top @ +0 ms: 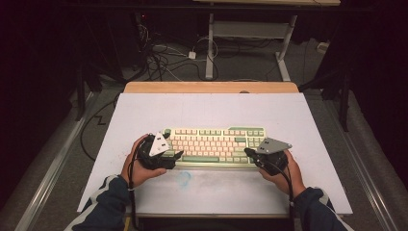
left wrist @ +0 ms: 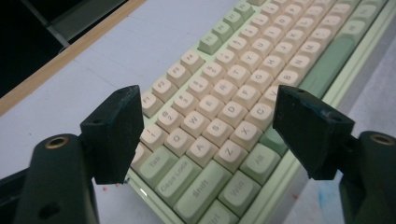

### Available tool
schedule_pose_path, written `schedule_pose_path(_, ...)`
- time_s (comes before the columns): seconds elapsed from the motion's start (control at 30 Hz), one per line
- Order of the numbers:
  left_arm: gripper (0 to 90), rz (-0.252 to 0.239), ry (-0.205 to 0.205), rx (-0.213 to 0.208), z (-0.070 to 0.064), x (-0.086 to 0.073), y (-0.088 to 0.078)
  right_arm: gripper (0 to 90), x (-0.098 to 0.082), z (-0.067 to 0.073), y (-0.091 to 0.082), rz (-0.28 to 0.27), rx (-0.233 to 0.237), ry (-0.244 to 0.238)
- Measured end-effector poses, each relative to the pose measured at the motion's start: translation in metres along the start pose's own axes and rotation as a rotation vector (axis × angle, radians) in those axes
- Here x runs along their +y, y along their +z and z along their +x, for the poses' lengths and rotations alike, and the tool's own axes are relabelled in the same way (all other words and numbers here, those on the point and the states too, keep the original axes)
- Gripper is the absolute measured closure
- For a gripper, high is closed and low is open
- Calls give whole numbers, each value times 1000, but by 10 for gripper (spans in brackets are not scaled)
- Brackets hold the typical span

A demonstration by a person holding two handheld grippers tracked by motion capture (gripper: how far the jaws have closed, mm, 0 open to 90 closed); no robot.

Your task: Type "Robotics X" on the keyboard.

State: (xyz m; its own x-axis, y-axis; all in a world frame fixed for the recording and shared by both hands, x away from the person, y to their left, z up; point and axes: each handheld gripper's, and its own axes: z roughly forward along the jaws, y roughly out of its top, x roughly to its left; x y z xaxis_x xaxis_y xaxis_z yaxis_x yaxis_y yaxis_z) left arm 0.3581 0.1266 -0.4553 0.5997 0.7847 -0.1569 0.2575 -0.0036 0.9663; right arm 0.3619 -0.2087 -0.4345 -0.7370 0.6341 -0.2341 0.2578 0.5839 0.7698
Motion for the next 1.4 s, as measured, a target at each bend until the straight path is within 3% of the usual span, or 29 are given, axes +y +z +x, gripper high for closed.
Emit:
schedule_pose_path(0.3, 223, 26, -7, 21, 5, -15, -17, 900, 8, -2, 5, -8, -1, 6)
schedule_pose_path(0.63, 193, 31, -2, 64, 9, -23, -25, 900, 16, -8, 17, 9, 0, 13)
schedule_pose_path(0.73, 193, 30, 23, 80, 10, -25, -26, 900, 20, -8, 21, 10, 1, 6)
schedule_pose_path(0.8, 193, 23, 4, 74, 11, -23, -26, 900, 24, -9, 23, 10, 2, 7)
schedule_pose_path(0.97, 193, 29, 4, 75, 11, -25, -25, 900, 32, -10, 33, 17, 7, 7)
schedule_pose_path(1.13, 200, 41, 10, 84, 12, -27, -24, 900, 39, -8, 46, 31, 22, 6)
schedule_pose_path(1.4, 203, 53, 8, 79, 12, -29, -22, 900, 53, 6, 64, 41, 47, -33)
